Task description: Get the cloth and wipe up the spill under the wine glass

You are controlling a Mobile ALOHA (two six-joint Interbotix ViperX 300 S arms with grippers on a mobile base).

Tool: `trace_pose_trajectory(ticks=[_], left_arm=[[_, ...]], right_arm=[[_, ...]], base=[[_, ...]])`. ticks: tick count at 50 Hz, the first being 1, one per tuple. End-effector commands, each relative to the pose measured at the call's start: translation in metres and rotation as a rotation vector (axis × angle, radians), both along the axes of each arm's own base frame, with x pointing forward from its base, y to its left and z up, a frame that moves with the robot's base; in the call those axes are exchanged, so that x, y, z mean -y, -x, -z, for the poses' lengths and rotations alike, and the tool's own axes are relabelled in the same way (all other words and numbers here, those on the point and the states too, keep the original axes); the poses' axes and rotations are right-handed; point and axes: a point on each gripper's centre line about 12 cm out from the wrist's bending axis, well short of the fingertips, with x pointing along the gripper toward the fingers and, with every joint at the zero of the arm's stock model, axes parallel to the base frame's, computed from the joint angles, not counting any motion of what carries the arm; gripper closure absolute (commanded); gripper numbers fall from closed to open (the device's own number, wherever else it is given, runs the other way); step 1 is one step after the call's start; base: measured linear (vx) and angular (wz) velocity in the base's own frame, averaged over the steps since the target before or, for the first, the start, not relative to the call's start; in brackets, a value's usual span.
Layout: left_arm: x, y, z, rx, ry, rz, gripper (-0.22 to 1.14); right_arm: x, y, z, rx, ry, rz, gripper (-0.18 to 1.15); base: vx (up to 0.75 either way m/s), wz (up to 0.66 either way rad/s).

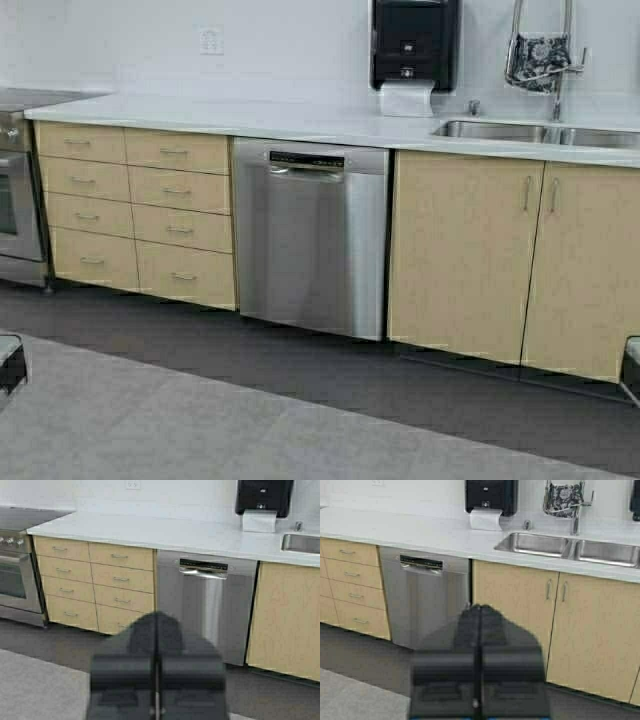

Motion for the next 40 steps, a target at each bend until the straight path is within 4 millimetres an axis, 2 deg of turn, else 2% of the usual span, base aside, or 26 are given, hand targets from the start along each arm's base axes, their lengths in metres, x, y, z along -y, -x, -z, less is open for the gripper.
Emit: trace_pose_trajectory(ticks=[1,12,25,40], left_arm=[[0.001,0.006,-0.006,0.034,0.034,0.008,0.92],[0.000,0.003,-0.006,0.024,0.040,0.004,0.89],[-0.013,0.001,-0.005,0.021,0.085,-0.056,0.89],[-0.012,0.001,-0.005,0.033,0.085,-0.044,0.89]], right_arm=[[-0.002,-0.001,0.003,-0.009,-0.005,-0.009,0.94],[-0.002,-0.002,-0.001,-0.015,-0.023,-0.011,0.92],[-0.002,-0.003,-0.003,-0.020,-0.018,-0.010,0.92],[-0.001,-0.001,-0.009,0.000,-0.028,-0.008,0.92]], base=[[0.00,0.00],[0.02,0.01],[0.06,0.02],[0.20,0.01]])
